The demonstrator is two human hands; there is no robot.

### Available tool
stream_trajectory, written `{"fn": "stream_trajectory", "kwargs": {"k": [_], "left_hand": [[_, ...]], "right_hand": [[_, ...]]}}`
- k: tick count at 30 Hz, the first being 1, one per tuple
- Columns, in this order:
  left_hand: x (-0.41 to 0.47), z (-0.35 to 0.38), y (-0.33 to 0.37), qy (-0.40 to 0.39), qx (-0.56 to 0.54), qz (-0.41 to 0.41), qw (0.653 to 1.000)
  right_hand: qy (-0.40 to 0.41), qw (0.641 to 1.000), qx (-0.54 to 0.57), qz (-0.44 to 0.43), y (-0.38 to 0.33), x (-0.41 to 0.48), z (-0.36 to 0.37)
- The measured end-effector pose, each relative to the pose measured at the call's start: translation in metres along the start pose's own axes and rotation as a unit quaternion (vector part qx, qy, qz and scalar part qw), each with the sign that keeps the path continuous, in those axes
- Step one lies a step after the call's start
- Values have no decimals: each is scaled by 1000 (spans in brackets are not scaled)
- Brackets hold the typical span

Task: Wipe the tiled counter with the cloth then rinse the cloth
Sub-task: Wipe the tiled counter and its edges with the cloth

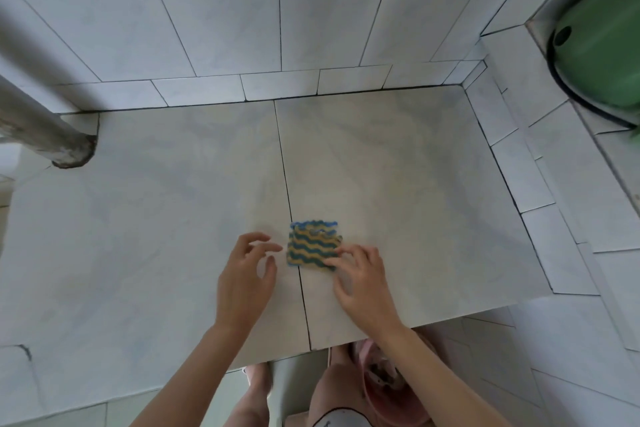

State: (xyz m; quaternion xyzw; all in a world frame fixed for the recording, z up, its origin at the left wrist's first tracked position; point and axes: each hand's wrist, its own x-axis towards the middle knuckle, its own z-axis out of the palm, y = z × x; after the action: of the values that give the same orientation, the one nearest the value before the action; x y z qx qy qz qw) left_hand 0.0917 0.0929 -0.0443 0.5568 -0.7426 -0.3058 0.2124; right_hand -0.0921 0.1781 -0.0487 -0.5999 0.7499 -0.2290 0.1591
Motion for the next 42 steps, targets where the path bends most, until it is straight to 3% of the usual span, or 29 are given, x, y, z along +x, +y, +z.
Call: {"fn": "stream_trajectory", "kwargs": {"k": [5, 11, 15, 17, 19, 22, 28, 31, 36, 38, 42], "left_hand": [[10, 2, -24, 18, 27, 17, 999], [31, 9, -32, -8, 132, 33, 991], [44, 16, -35, -33, 161, 43, 985], [50, 20, -32, -36, 164, 48, 985], [58, 26, -28, -39, 164, 52, 984], [73, 35, -24, -41, 160, 52, 985], [107, 46, -21, -25, 176, 42, 983], [119, 50, -22, -24, 196, 31, 980], [119, 55, -23, -11, 248, 22, 968], [119, 55, -22, -9, 252, 24, 967], [119, 56, -20, -2, 255, 22, 967]], "right_hand": [[-18, 999, 9, -45, -5, 25, -5], [-162, 957, -120, -207, -8, 49, 36], [-161, 952, -137, -219, 16, 54, 40], [-131, 970, -137, -153, 38, 68, 28], [-77, 984, -158, -15, 70, 84, 11], [-19, 966, -197, 168, 123, 107, -25], [40, 940, -176, 291, 153, 147, -42], [21, 961, -149, 233, 105, 163, -14], [-61, 994, -83, 21, 7, 150, 34], [-72, 995, -67, -15, 10, 147, 30], [-94, 975, -141, -146, 42, 145, 28]]}}
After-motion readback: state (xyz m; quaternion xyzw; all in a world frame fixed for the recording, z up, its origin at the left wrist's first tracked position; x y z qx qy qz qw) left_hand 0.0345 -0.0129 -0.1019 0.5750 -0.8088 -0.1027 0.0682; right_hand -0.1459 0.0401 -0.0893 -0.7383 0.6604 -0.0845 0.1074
